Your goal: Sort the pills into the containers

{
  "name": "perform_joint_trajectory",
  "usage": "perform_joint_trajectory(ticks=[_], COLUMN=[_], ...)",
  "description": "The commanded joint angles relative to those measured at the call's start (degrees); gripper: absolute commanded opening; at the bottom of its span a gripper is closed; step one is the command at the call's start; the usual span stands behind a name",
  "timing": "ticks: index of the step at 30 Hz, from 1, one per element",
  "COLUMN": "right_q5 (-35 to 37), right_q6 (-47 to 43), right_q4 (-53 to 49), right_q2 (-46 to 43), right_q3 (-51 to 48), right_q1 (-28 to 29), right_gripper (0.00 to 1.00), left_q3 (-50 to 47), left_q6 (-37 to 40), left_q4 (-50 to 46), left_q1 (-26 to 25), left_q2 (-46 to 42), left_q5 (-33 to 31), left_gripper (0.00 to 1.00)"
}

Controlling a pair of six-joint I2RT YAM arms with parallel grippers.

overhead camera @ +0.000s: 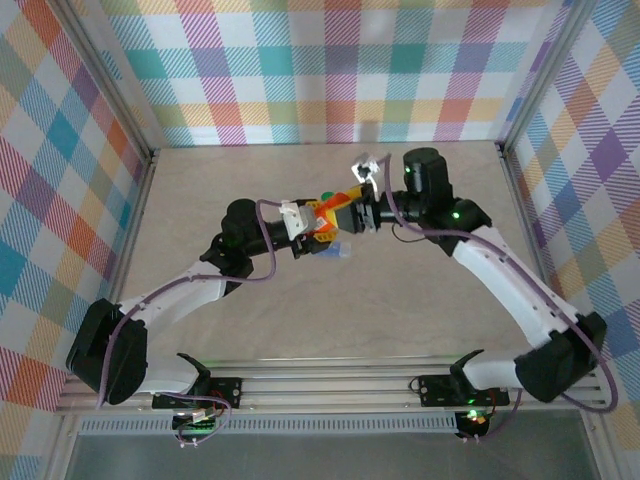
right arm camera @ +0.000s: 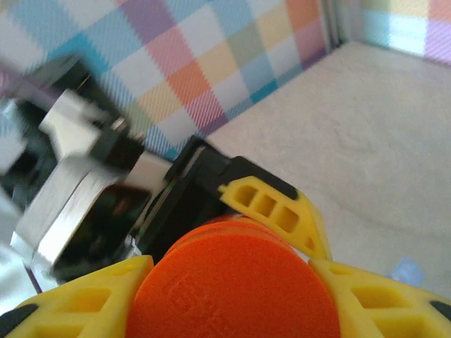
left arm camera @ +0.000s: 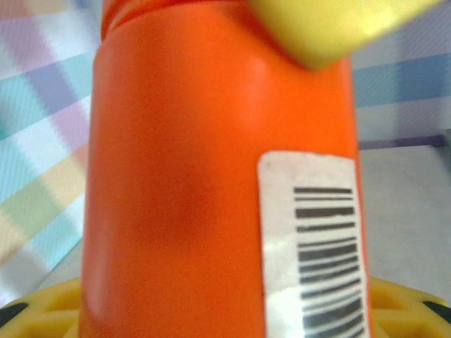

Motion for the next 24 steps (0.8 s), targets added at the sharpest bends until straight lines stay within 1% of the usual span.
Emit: perform_joint_trajectory(ticks=[1,3,5,8,10,13,16,17,18,19,21,24], right_q5=[-15.32,-17.54,-20.8,-20.64,-20.03,-19.4,-19.65,-19.44,-18.96,-18.81,-17.7,-15.55], right_q6=[-30.9,-36.55,-43.03,-49.19,-51.62,-52.95,-51.36,-49.15,-46.64,-45.45,-43.14,-41.68], right_q4=[-7.28,-12.5,-18.37,-23.88,-26.67,-28.66,-28.75,-27.42,-25.12,-23.76,-21.31,-20.92], right_q2=[-4.51,-3.9,-2.58,-1.2,-0.55,0.25,0.88,0.78,0.52,0.35,-0.13,-0.19], right_q3=[-0.63,1.91,4.89,8.3,10.16,11.69,11.86,11.42,10.4,9.74,8.48,8.55], right_q1=[1.26,0.3,-0.93,-1.15,-1.25,-1.22,-1.25,-1.25,-1.21,-1.25,-1.25,-1.2], right_gripper=[0.38,0.38,0.38,0.38,0.39,0.4,0.51,0.65,0.74,0.77,0.88,0.97], left_q3=[4.66,6.19,6.73,8.37,9.35,9.51,9.38,9.26,9.09,9.0,8.94,8.92], left_q6=[0.98,3.09,4.49,8.11,9.88,10.25,9.95,9.93,9.76,9.75,9.83,9.86], left_q4=[-11.76,-16.39,-18.76,-24.81,-27.6,-27.77,-26.69,-26.16,-25.64,-25.5,-25.24,-24.97], left_q1=[0.81,0.84,0.81,0.81,0.81,0.81,0.73,0.72,0.72,0.73,0.72,0.72], left_q2=[-0.08,0.16,0.24,0.39,0.44,0.47,0.26,0.09,0.06,-0.02,-0.29,-0.57], left_q5=[13.73,16.56,18.82,21.65,22.75,23.29,23.45,23.32,23.06,22.91,22.54,21.66], left_gripper=[0.2,0.2,0.2,0.18,0.16,0.16,0.16,0.16,0.15,0.13,0.13,0.13])
